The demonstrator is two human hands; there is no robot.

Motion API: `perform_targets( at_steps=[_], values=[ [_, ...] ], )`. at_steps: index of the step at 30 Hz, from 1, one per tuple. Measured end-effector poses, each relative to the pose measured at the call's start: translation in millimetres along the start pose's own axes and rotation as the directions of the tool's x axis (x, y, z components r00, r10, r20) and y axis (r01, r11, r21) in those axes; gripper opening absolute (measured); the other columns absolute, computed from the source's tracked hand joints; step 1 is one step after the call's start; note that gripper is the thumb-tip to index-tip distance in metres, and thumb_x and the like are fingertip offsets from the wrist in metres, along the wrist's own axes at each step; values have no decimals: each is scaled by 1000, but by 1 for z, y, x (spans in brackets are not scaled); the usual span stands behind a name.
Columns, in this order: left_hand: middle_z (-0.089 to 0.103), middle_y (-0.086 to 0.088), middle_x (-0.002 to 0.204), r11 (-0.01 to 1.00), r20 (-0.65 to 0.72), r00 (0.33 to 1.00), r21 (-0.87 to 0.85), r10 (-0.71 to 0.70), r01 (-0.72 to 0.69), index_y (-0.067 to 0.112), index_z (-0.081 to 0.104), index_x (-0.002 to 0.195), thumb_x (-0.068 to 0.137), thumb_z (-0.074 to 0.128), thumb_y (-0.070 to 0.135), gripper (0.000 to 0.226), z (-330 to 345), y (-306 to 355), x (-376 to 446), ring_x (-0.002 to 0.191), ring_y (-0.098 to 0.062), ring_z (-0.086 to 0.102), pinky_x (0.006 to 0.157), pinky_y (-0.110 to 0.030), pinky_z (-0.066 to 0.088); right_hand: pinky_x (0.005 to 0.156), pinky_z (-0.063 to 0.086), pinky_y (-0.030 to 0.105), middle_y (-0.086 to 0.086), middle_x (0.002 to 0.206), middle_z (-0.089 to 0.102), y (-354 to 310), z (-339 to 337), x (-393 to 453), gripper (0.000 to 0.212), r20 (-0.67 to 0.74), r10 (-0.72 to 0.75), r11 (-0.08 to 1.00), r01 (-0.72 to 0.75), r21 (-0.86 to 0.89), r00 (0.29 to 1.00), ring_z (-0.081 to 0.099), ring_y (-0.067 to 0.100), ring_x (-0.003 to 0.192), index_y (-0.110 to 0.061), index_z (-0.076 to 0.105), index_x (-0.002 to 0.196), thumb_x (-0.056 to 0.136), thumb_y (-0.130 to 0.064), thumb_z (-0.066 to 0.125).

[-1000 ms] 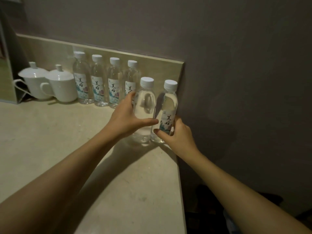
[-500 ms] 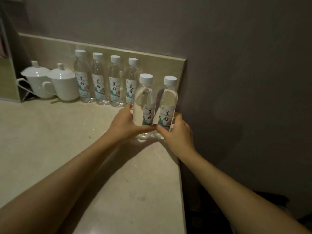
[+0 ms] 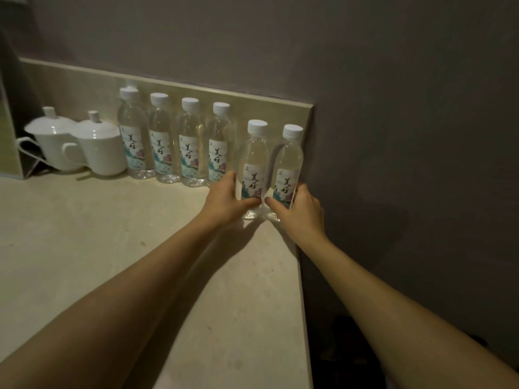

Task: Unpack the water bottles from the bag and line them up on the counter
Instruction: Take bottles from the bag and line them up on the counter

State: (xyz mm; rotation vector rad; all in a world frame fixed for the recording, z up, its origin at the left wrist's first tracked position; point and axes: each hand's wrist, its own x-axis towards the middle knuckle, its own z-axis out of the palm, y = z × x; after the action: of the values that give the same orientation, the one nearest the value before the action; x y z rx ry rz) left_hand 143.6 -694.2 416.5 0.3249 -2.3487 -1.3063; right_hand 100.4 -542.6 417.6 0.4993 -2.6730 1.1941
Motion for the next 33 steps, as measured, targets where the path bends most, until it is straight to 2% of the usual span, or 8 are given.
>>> perform_targets(
  at_steps=[3, 5, 7, 9, 11, 14, 18, 33],
  values=[
    [65, -8, 120, 1000, 14, 1000, -23, -2, 2, 10, 51, 125, 79, 79, 16, 54, 5, -3, 7, 110, -24, 63, 95, -45, 53, 91, 51, 48, 5, 119, 65, 1, 2, 9, 50, -9, 4, 1000, -4, 1, 1000, 62, 26, 109, -15, 52, 114, 80, -46, 72],
    [63, -7, 122, 1000, 9, 1000, -7, 14, -14, 11, 50, 128, 81, 78, 18, 55, 9, -5, 10, 113, -22, 61, 96, -39, 52, 92, 51, 47, 4, 118, 64, 3, 4, 11, 50, 0, 6, 1000, -6, 17, 1000, 62, 25, 110, -15, 52, 115, 81, -46, 71],
    [60, -6, 122, 990, -49, 998, 133, 45, -38, 12, 50, 128, 81, 78, 27, 57, 13, -6, 9, 112, -21, 59, 90, -33, 50, 91, 52, 46, 3, 117, 63, 6, 5, 10, 50, 15, 6, 999, -6, 42, 1000, 62, 23, 109, -16, 53, 117, 81, -46, 70],
    [59, -8, 119, 950, -121, 991, 313, 54, -14, 11, 50, 126, 77, 77, 44, 65, 12, -7, 8, 109, -26, 59, 87, -40, 51, 90, 53, 45, 4, 117, 63, 10, 6, 9, 52, 20, -2, 998, 0, 58, 1000, 61, 22, 108, -15, 54, 120, 80, -46, 71],
    [62, -12, 114, 925, -172, 985, 377, 19, 48, 8, 47, 121, 74, 78, 49, 69, 9, -5, 6, 104, -32, 61, 84, -45, 52, 90, 53, 43, 5, 118, 59, 13, 6, 11, 52, 23, -10, 999, 9, 50, 1000, 59, 22, 110, -14, 53, 122, 82, -40, 72],
    [65, -15, 108, 926, -163, 986, 377, 41, 24, 7, 47, 116, 77, 80, 42, 62, 10, 0, 5, 98, -34, 64, 80, -44, 52, 92, 53, 42, 6, 121, 57, 13, 6, 14, 50, 23, -10, 997, 9, 73, 1000, 57, 21, 113, -12, 51, 124, 84, -35, 71],
    [64, -17, 111, 935, -152, 985, 353, 78, -19, 6, 47, 113, 84, 75, 32, 48, 14, 2, 5, 102, -36, 62, 82, -44, 51, 91, 54, 43, 7, 122, 58, 12, 9, 19, 50, 23, -9, 996, 7, 90, 1000, 58, 23, 112, -11, 52, 123, 83, -34, 72],
    [64, -19, 114, 957, -240, 971, 281, -5, 74, 1, 51, 119, 88, 70, 28, 46, 20, 0, 28, 109, -37, 60, 88, -45, 50, 90, 53, 48, 9, 120, 59, 5, 30, 48, 50, -15, 14, 997, -12, 73, 1000, 59, 27, 111, -10, 53, 120, 83, -36, 72]
  ],
)
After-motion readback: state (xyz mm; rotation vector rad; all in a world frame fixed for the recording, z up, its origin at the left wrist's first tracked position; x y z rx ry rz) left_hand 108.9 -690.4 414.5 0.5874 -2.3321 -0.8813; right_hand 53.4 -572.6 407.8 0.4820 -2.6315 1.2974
